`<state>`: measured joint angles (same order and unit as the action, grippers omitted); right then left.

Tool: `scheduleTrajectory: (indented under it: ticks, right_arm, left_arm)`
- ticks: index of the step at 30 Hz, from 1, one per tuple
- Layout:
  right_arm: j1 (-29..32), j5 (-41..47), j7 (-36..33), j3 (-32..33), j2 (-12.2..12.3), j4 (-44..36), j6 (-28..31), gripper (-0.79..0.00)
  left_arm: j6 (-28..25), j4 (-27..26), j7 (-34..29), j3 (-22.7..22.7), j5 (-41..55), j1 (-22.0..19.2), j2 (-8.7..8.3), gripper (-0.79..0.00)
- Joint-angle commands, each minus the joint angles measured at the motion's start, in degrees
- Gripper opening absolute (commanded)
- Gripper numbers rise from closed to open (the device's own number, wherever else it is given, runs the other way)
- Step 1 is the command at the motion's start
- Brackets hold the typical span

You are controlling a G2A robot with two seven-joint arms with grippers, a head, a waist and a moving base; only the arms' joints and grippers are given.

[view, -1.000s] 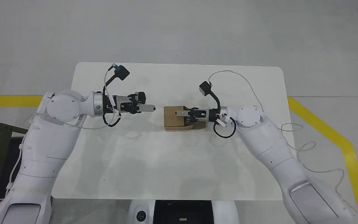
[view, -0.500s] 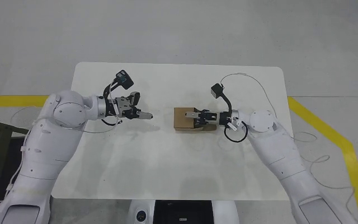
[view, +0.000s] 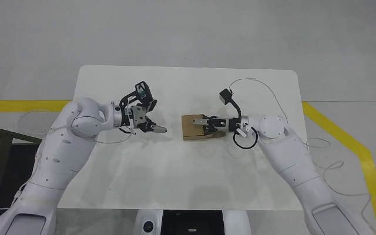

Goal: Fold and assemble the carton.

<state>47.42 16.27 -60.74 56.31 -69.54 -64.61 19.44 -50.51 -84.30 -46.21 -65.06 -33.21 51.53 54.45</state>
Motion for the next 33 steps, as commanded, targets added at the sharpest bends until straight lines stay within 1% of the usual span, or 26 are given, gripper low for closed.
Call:
scheduleTrajectory:
  ticks: [1, 6, 13, 15, 16, 17, 18, 19, 24, 33]
  right_arm:
    - [0.7, 0.0, -0.9, 1.2, 0.4, -0.8, 0.0, -0.425]
    - [2.8, -0.9, -2.0, 4.1, 1.6, -3.2, -0.8, -0.422]
    - [5.1, -2.0, -3.0, 7.4, 2.9, -6.4, -1.5, -0.428]
    - [5.8, -2.2, -3.5, 8.3, 3.3, -7.7, -1.7, -0.443]
    - [6.1, -2.4, -3.8, 8.8, 3.5, -8.2, -1.8, -0.474]
    - [6.5, -2.5, -4.0, 9.3, 3.6, -8.7, -1.7, -0.533]
    - [6.8, -2.5, -4.2, 9.7, 3.8, -9.3, -1.7, -0.640]
    - [7.2, -2.6, -4.6, 10.2, 4.0, -10.0, -1.8, -0.785]
    - [9.3, -3.1, -5.6, 12.8, 5.0, -14.0, -2.4, -0.785]
    - [13.0, -3.8, -5.5, 15.5, 6.1, -20.0, -3.3, -0.785]
  left_arm:
    - [-0.9, -0.1, 2.6, 1.1, -3.3, 0.0, 0.23, 0.000]
    - [-2.4, 0.5, 9.0, 4.5, -9.7, -0.8, 1.19, 0.000]
    - [-1.8, 4.1, 17.3, 10.0, -16.0, -3.9, 3.19, 0.000]
    - [-1.7, 5.3, 19.0, 11.6, -16.8, -4.7, 3.80, 0.000]
    - [-1.8, 5.8, 19.7, 12.4, -17.1, -5.2, 4.10, 0.000]
    - [-1.9, 6.3, 20.3, 13.2, -17.3, -5.5, 4.40, 0.000]
    - [-1.8, 6.7, 20.8, 13.9, -17.6, -5.9, 4.67, 0.000]
    - [-1.8, 7.1, 21.3, 14.5, -17.8, -6.1, 4.92, 0.000]
    - [-1.5, 8.2, 23.3, 16.3, -18.9, -6.7, 5.71, 0.000]
    - [-0.4, 7.9, 26.7, 17.1, -22.5, -5.7, 6.20, 0.000]
